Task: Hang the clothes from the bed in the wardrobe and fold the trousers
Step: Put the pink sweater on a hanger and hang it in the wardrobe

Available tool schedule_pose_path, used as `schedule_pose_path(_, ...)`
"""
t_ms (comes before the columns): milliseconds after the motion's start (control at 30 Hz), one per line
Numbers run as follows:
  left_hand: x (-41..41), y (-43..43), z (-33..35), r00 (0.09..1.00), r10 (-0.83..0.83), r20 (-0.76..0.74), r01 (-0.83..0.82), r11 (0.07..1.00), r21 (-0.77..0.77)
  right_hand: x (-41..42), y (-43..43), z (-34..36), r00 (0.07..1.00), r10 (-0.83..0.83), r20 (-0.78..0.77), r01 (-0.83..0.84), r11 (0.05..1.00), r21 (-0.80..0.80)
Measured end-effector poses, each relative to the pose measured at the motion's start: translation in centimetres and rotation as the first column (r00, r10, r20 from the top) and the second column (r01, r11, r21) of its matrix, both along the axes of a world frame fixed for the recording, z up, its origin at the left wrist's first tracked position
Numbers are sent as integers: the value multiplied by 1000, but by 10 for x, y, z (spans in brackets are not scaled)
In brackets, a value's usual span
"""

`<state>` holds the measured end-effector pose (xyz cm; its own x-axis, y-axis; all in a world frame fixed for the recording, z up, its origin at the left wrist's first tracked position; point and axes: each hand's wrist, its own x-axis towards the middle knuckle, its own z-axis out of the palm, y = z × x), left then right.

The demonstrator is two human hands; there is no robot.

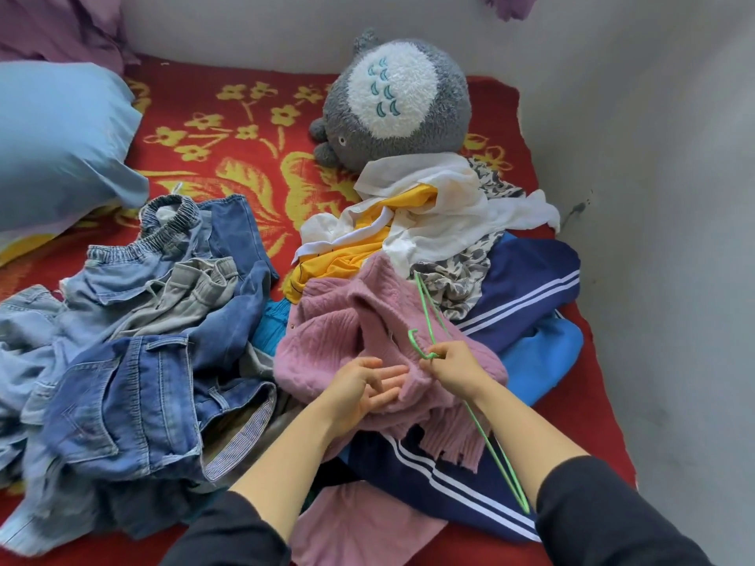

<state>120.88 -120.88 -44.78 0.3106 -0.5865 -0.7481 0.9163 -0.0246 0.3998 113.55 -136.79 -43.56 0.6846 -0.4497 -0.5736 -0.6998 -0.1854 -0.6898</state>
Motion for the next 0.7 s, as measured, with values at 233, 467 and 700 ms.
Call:
schedule_pose_path(233, 49, -12, 9, 476, -512, 715, -4, 812, 584, -27, 11, 37, 993, 113, 36, -114, 993, 32)
schedule_pose_path(467, 59, -58, 42, -165, -810, 563, -13, 573, 820, -64, -12, 98, 980, 196, 21, -194, 977, -84)
schedule_pose_path(700, 46, -78, 120, 47, -498, 866, -8, 867, 499, -81, -72, 147, 1000, 15, -12, -19, 895, -446)
